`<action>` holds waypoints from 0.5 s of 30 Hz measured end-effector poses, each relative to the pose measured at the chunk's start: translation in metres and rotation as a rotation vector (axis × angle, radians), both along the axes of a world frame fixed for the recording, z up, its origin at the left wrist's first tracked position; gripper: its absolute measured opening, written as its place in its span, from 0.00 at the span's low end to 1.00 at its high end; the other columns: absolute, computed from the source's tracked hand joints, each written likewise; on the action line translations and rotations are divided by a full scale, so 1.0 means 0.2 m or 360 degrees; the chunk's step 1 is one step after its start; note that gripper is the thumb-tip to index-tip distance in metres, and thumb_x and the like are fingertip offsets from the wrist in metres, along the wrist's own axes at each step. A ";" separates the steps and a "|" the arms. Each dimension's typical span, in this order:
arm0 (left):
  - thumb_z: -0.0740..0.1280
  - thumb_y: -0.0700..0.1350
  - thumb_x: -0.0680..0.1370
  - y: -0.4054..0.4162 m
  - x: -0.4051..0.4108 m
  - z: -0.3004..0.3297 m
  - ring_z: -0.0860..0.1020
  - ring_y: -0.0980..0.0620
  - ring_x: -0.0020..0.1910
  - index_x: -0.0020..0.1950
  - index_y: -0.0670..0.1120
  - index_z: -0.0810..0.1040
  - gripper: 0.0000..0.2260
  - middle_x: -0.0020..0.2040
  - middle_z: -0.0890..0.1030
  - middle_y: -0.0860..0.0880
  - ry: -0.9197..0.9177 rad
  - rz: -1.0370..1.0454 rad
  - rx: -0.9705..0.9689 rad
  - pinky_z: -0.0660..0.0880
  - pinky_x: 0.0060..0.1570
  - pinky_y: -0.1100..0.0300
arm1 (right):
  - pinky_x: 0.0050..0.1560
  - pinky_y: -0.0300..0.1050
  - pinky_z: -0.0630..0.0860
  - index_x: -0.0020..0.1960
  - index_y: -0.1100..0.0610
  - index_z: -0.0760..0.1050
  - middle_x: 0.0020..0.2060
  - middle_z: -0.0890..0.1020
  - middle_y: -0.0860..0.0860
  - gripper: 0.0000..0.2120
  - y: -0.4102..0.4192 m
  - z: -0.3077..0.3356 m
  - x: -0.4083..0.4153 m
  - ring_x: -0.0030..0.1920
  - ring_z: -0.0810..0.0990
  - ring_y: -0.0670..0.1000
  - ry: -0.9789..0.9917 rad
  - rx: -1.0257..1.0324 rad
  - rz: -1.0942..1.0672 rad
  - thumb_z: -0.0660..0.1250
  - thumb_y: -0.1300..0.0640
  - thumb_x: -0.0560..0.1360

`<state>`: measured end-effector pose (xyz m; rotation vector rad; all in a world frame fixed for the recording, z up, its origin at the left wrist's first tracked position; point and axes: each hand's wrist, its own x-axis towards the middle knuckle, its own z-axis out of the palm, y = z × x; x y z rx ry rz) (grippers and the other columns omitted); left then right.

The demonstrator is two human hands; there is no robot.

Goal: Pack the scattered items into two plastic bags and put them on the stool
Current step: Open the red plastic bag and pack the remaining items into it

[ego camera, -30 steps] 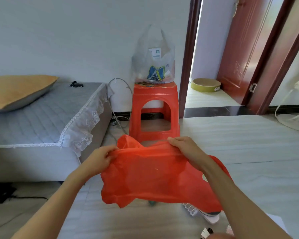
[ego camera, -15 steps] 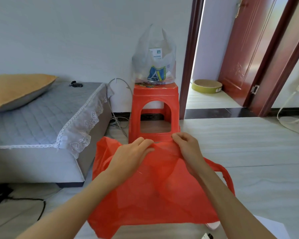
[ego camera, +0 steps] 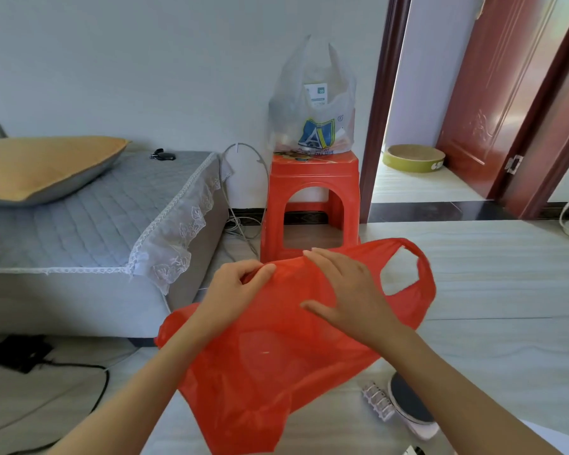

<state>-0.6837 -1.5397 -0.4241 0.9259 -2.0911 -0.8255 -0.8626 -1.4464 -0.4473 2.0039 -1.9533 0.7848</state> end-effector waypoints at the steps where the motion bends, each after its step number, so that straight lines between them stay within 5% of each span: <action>1: 0.66 0.46 0.77 0.01 0.01 0.01 0.66 0.62 0.27 0.30 0.50 0.75 0.14 0.25 0.69 0.56 0.0013 -0.0060 0.0021 0.62 0.31 0.65 | 0.66 0.56 0.67 0.70 0.50 0.64 0.67 0.72 0.49 0.36 0.00 -0.01 -0.02 0.67 0.70 0.50 0.0033 0.0078 -0.0043 0.56 0.35 0.67; 5: 0.64 0.44 0.77 0.05 0.06 0.08 0.67 0.62 0.30 0.34 0.40 0.78 0.13 0.29 0.71 0.55 0.0122 -0.0157 0.0052 0.64 0.32 0.67 | 0.71 0.54 0.41 0.73 0.48 0.59 0.71 0.66 0.45 0.40 -0.01 -0.05 -0.08 0.74 0.58 0.46 0.0094 0.0255 -0.0106 0.50 0.30 0.66; 8: 0.64 0.44 0.77 0.05 0.11 0.12 0.68 0.59 0.31 0.35 0.36 0.77 0.14 0.30 0.72 0.48 0.0253 -0.0108 0.0045 0.65 0.33 0.66 | 0.71 0.53 0.33 0.73 0.46 0.57 0.73 0.62 0.42 0.42 -0.01 -0.04 -0.07 0.75 0.52 0.42 0.0070 0.0362 -0.0091 0.46 0.27 0.64; 12: 0.64 0.47 0.76 0.06 0.11 0.15 0.70 0.57 0.32 0.36 0.36 0.77 0.16 0.31 0.74 0.47 0.0365 -0.0140 0.0075 0.66 0.34 0.65 | 0.73 0.60 0.38 0.67 0.48 0.67 0.68 0.68 0.40 0.39 -0.01 -0.03 -0.02 0.75 0.53 0.44 -0.0102 0.0351 -0.0032 0.47 0.28 0.65; 15: 0.64 0.50 0.77 0.04 0.10 0.13 0.70 0.57 0.33 0.37 0.37 0.76 0.17 0.30 0.72 0.44 0.0329 -0.0093 -0.0001 0.67 0.35 0.61 | 0.69 0.63 0.58 0.50 0.54 0.78 0.51 0.82 0.46 0.21 -0.03 -0.05 -0.02 0.63 0.73 0.49 -0.0159 0.0236 0.0014 0.55 0.41 0.73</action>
